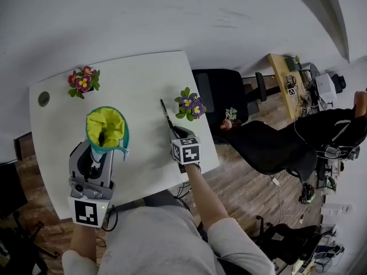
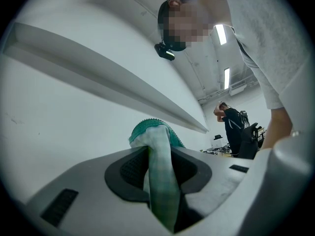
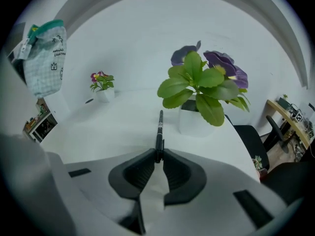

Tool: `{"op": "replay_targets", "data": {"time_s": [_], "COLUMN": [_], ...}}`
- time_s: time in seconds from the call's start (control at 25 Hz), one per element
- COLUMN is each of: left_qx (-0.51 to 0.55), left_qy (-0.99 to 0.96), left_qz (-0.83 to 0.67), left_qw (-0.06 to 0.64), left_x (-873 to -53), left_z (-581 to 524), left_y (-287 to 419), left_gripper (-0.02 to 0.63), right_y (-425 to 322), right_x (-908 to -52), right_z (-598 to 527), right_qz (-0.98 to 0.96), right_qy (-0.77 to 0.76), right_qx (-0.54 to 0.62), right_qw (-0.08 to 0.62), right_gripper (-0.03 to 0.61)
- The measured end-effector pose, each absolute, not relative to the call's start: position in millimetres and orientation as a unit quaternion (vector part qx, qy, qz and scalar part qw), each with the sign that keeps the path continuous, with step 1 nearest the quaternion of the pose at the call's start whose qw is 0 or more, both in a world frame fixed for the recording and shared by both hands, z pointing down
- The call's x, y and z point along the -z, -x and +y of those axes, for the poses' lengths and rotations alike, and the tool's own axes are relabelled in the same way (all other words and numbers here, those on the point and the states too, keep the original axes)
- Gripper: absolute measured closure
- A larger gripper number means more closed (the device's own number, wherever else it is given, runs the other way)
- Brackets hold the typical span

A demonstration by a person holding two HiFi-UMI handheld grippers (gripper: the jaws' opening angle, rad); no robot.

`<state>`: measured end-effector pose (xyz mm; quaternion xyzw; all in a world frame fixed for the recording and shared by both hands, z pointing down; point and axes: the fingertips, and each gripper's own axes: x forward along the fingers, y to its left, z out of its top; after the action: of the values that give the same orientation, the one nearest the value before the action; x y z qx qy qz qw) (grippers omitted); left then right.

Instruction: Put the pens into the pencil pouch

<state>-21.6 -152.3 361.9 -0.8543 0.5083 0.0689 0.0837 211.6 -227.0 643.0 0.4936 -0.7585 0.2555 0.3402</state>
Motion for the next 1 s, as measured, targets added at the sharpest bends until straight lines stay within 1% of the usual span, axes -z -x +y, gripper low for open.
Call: {"op": "replay_targets", "data": {"time_s": [0.28,0.48,0.76,1.0], "left_qx": [-0.074,-0.075,-0.082,-0.080], "left_qy": [0.858,0.860,0.861,0.862], "left_qz": [0.501,0.497,0.495,0.493], "left_qw": [0.086,0.086,0.084,0.089], "left_x": [-358.8,-358.6,-358.2,-357.1], "left_z": [-144.7,-139.1,-130.7,-125.3], "left_y": [22.3,24.1,27.5,30.3], "left_gripper": [0.491,0.491,0.491,0.491], "right_y": [-196.4,-187.1,-169.9,-155.7], "right_x": [-626.3,-599.8,-557.9,-525.9], "right_z": [-208.4,-199.3,-189.0,-178.8], "right_qz": [-0.778,-0.797,-0.826,-0.840], "right_qy": [-0.469,-0.452,-0.422,-0.398], "right_qx": [-0.221,-0.190,-0.138,-0.069], "right_qw": [0.357,0.353,0.348,0.361], "right_gripper": [0.511,0.511,0.511,0.511]}}
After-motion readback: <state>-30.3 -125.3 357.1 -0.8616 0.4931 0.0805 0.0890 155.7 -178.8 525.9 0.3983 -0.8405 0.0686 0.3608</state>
